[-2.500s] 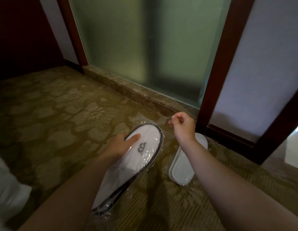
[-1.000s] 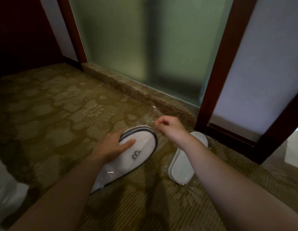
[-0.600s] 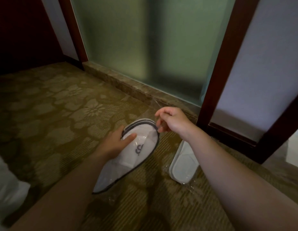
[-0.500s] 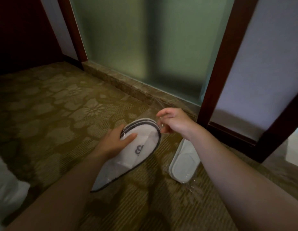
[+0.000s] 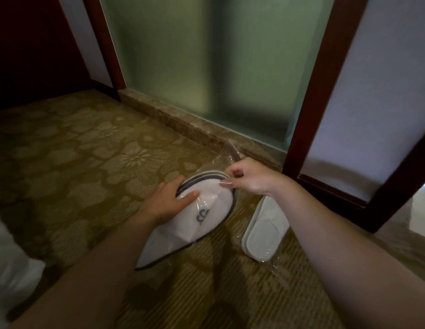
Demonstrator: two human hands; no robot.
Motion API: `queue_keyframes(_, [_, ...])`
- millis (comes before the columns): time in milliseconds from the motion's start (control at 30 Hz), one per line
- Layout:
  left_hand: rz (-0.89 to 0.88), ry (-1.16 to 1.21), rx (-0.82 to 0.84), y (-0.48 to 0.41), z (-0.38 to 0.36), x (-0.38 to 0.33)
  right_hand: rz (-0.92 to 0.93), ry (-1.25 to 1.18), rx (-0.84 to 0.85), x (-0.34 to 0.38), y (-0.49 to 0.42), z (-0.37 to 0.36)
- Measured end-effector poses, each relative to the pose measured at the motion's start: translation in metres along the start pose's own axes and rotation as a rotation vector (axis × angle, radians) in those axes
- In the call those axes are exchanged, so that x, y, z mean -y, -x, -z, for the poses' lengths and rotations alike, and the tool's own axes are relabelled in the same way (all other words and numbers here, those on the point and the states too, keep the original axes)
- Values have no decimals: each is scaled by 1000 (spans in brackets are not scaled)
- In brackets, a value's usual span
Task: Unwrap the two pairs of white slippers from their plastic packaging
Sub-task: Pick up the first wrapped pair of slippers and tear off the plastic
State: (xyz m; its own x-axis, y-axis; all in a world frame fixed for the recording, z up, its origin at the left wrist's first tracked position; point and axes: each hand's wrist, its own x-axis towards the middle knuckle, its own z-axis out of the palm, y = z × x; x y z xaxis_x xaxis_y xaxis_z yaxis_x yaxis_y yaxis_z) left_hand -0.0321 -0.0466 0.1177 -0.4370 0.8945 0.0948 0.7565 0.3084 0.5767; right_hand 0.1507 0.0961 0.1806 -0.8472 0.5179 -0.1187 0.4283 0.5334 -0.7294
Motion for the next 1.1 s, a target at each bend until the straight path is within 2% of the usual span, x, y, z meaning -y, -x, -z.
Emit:
queue_keyframes(167, [176, 116, 13, -5, -8, 0, -19, 10, -66, -5, 1, 5])
queue_keyframes(333, [299, 162, 30, -7, -10, 0, -67, -28, -217, -18, 3, 6])
queue_keyframes(500, [446, 46, -126, -9, -16, -1, -163, -138, -425, -30, 3, 4])
queue_keyframes(567, [505, 93, -201, -8, -17, -5, -213, -250, -463, -37, 4, 2])
queue_keyframes(633, [575, 241, -296, -7, -17, -10, -276, -394, -512, -43, 4, 1])
queue_keyframes(733, [716, 641, -424, -11, -13, -17, -381, -604, -527, -53, 6, -1])
queue_keyframes(867, [849, 1132, -504, -17, -5, -17, -437, -718, -494, -62, 9, -4])
queue_keyframes(967, [799, 1283, -557, -14, 0, -16, -448, -772, -491, -68, 11, -5])
queue_keyframes(1100, [745, 1318, -613, -9, 14, -9, -484, -830, -512, -73, 16, -2])
